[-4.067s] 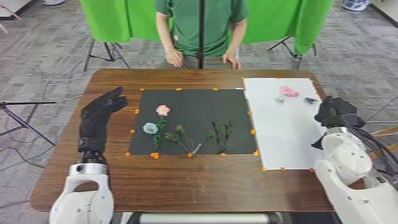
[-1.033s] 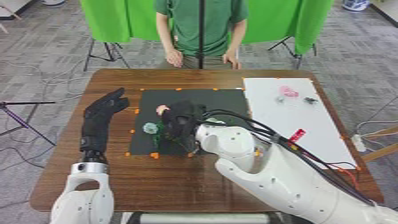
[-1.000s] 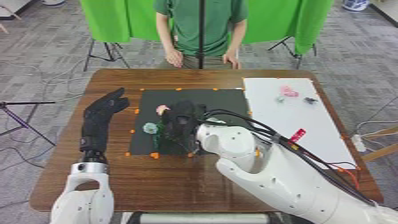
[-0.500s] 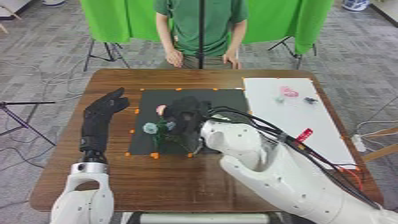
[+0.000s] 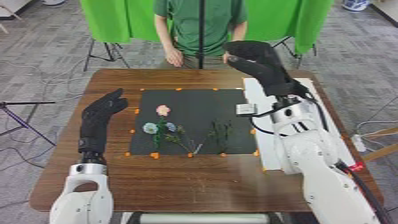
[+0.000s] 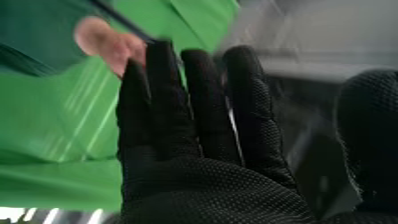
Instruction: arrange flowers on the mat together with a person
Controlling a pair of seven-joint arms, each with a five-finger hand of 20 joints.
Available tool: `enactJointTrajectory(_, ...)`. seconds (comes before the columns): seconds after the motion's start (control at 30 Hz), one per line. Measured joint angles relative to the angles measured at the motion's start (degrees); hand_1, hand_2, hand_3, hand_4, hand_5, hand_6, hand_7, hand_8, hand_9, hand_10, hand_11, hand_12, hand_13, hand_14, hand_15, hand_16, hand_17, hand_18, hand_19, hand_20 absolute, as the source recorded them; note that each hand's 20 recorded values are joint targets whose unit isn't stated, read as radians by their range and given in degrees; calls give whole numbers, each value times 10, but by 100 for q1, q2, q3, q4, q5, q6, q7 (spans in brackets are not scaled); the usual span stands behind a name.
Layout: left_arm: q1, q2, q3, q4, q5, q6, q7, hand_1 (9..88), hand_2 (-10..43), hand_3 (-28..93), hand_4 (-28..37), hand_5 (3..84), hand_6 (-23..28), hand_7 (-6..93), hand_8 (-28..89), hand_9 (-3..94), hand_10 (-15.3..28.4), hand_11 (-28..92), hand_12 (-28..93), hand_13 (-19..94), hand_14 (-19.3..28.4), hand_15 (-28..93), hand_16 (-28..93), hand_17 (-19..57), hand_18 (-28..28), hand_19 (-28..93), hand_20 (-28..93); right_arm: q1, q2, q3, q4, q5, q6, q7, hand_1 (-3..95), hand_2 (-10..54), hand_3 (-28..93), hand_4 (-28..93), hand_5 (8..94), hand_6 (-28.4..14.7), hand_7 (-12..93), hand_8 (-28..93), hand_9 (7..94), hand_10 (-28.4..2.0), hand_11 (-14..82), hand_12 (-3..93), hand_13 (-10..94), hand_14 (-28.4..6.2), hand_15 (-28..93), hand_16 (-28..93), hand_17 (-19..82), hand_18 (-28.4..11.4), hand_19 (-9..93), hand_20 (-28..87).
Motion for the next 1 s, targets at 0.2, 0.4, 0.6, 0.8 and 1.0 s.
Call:
enactJointTrajectory(0.2,4,-3,-3,0,-1,-11,9,262,27,668,-192,493,34,122,-54,474,135,198,157,382,180,239,30,70,137,149,217,-1132,-762,1183,6,1818,-522,-708,85,45,764,-167,476,10,88,-73,472,-134,58,134,350,-128,97,207,208,-150,63,309)
enactJointTrajectory(0.4,-14,-6,-3,8,-1,-46,20,262,26,668,-191,493,34,122,-54,474,135,199,157,383,180,238,30,70,137,149,218,-2142,-1203,1547,-123,3383,-365,-710,81,51,763,-168,493,5,93,-73,481,-136,61,135,363,-130,108,205,212,-152,65,314)
enactJointTrajectory(0.6,-45,-16,11,14,2,-58,32,262,27,667,-192,492,34,122,-54,475,135,198,157,382,179,238,31,69,137,149,217,-2495,-1530,1576,-132,4742,-361,-728,81,53,762,-167,495,5,94,-74,482,-136,61,136,364,-130,112,202,212,-152,65,315)
enactJointTrajectory(0.8,-61,-33,30,14,5,-66,35,263,27,667,-191,492,34,121,-54,474,135,199,157,382,179,238,31,68,138,149,217,-2450,-1513,1577,-130,4217,-491,-722,81,55,761,-166,497,4,96,-73,483,-135,62,137,372,-137,118,204,212,-155,67,317)
enactJointTrajectory(1.0,-61,-55,59,14,9,-83,33,262,26,667,-191,494,34,123,-55,474,134,198,157,383,180,238,31,68,138,149,217,-2411,-1496,1541,-129,4128,-569,-687,82,57,758,-166,502,2,95,-73,490,-137,64,139,378,-139,121,206,212,-157,69,318)
